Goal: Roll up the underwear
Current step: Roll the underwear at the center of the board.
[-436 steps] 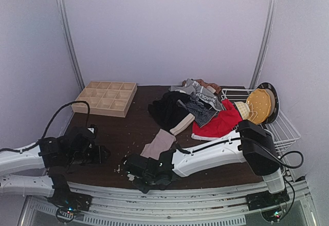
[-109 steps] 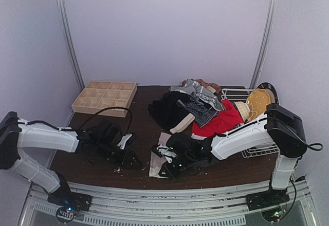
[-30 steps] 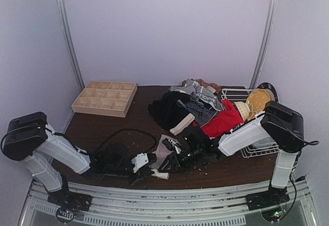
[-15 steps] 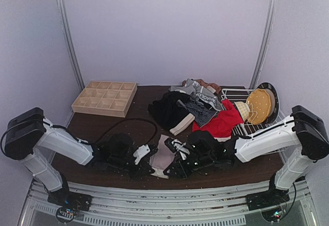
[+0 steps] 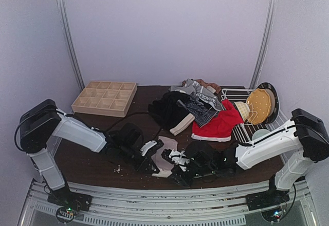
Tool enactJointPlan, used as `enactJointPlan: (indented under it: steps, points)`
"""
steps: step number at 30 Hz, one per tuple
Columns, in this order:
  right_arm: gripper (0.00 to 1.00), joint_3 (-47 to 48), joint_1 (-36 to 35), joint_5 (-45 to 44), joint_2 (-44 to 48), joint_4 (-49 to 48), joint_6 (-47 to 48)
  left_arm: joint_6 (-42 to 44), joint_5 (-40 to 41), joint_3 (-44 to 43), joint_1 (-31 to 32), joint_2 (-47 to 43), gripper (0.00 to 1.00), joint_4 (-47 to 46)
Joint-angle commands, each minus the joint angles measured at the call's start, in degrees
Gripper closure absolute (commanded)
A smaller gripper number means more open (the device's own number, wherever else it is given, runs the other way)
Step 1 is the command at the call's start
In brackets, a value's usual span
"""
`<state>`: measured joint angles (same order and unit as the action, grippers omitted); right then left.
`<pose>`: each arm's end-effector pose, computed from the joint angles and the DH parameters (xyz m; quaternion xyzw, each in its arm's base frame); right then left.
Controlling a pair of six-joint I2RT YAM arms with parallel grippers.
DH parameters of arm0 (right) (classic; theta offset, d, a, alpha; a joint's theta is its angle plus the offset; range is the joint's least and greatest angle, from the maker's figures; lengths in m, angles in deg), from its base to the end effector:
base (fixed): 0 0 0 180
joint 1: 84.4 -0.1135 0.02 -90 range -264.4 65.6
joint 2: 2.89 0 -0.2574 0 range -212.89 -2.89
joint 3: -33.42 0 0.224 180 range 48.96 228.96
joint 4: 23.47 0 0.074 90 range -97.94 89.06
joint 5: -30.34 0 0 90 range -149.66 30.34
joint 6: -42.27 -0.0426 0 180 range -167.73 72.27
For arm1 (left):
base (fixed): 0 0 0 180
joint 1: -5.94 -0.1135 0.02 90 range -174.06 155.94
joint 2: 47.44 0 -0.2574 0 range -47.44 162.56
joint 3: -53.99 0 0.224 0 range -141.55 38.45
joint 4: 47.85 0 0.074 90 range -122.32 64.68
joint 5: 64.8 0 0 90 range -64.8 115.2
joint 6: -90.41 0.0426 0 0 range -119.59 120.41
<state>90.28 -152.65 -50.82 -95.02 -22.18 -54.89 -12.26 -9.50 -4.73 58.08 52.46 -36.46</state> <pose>0.1072 0.2864 0.1722 -0.4824 0.7494 0.3286 0.3126 0.1644 -0.2510 0.1330 0.3953 0.8186 -0.4026 0.1072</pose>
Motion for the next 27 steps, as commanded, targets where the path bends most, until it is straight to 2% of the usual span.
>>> enactJointPlan:
  steps: [1, 7, 23, 27]
  points:
    - [0.59, 2.4, -0.3, -1.7, -1.3, 4.1, 6.8, -5.4, -6.3, -1.0, -2.3, 2.9, 1.00, 3.0]
    - [0.59, 5.7, -0.3, -0.4, -4.8, 6.0, 9.0, -8.4, -8.2, -0.1, -3.5, 4.9, 1.00, 1.1]
    - [0.59, 13.6, -0.3, -2.6, -13.1, 16.7, 13.5, -8.2, -9.5, -2.8, -4.4, 7.9, 1.00, 4.7]
    - [0.62, 14.6, -0.2, -4.9, -15.3, 19.3, 12.8, -8.1, -9.9, -2.8, -4.4, 7.6, 1.00, 5.0]
